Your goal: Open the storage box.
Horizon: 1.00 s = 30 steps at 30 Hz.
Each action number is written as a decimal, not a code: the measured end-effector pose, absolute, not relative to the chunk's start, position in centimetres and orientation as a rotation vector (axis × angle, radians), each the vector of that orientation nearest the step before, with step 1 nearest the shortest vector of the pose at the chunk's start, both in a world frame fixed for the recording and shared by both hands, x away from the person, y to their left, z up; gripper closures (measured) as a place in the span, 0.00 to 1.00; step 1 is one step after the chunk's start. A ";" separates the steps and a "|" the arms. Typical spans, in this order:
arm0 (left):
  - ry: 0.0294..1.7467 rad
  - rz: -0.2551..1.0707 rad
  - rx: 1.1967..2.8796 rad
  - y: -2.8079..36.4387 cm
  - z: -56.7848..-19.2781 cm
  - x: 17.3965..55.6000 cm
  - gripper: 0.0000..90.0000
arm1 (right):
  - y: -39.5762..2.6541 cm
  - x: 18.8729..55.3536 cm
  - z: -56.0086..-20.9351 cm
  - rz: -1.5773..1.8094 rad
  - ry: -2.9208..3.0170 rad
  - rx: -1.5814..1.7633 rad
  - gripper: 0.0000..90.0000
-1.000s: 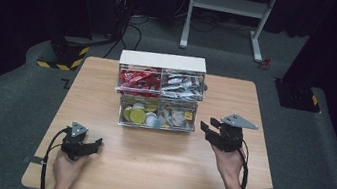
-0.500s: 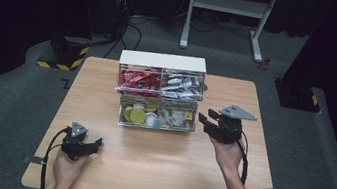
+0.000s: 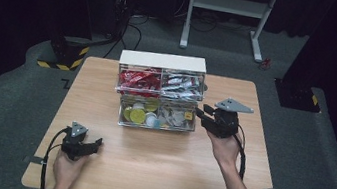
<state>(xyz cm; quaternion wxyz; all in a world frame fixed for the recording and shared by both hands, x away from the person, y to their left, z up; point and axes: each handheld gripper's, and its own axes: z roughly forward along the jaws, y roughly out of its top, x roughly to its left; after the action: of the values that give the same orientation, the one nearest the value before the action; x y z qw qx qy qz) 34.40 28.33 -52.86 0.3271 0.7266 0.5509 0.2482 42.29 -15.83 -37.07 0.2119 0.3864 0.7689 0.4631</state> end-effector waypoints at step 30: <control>1.443 0.649 1.902 28.3 -52.9 34.4 0.31 | -14.0 43.6 -34.6 1.289 2.139 1.041 0.74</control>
<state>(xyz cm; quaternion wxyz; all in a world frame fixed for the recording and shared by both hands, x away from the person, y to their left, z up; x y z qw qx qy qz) 34.40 28.33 -52.86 0.3274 0.7263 0.5512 0.2480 43.57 -14.00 -34.60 0.2160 0.3757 0.7719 0.4652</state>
